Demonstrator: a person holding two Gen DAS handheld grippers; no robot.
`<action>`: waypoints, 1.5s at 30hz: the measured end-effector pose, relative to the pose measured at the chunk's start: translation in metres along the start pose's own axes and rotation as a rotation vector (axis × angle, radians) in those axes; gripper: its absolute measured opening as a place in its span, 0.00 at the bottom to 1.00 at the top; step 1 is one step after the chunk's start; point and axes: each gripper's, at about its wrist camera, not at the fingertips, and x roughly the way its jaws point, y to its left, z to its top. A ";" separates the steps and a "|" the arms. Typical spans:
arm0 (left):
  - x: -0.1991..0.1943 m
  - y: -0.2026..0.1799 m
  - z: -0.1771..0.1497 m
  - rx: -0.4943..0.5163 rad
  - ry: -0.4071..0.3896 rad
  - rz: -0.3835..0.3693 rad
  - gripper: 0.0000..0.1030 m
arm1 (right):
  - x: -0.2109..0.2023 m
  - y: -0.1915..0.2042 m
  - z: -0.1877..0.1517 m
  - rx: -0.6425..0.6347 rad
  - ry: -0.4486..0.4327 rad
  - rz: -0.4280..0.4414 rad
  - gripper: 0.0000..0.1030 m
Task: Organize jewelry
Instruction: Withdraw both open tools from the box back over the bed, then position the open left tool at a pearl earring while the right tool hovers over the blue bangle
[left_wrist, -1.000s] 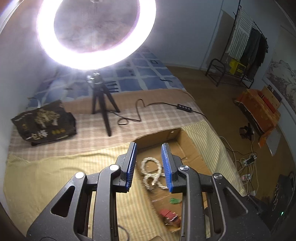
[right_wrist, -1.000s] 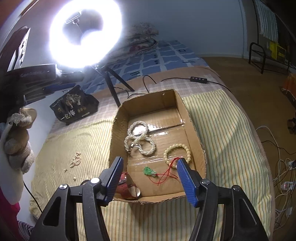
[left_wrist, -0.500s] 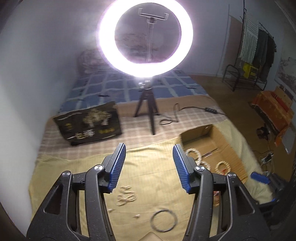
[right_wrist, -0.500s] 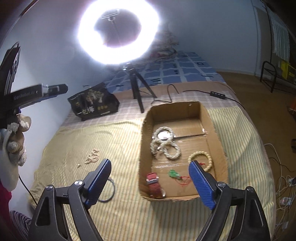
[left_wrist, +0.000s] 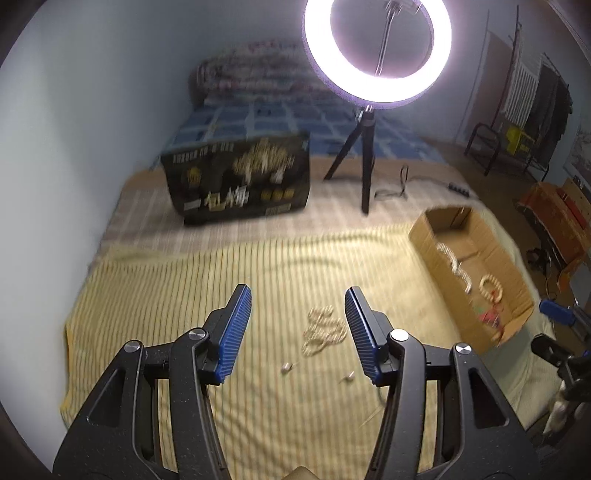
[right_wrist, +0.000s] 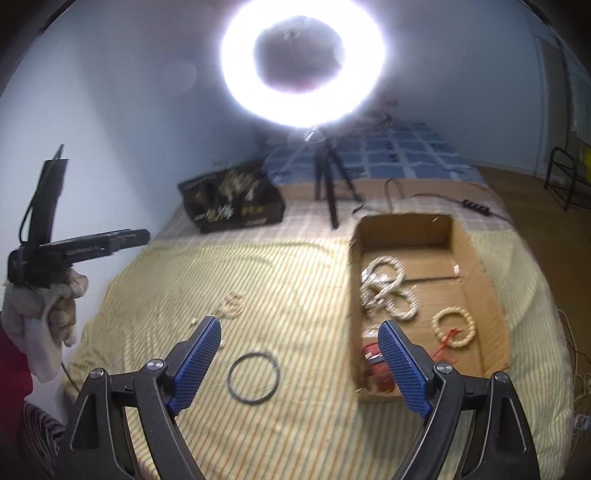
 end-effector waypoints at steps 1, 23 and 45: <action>0.004 0.003 -0.004 -0.004 0.012 -0.005 0.52 | 0.006 0.005 -0.002 -0.008 0.032 0.007 0.86; 0.104 0.024 -0.061 -0.081 0.337 -0.117 0.14 | 0.096 0.018 -0.051 0.052 0.411 0.060 0.32; 0.135 0.007 -0.062 -0.061 0.419 -0.036 0.14 | 0.122 0.020 -0.055 0.023 0.441 0.033 0.32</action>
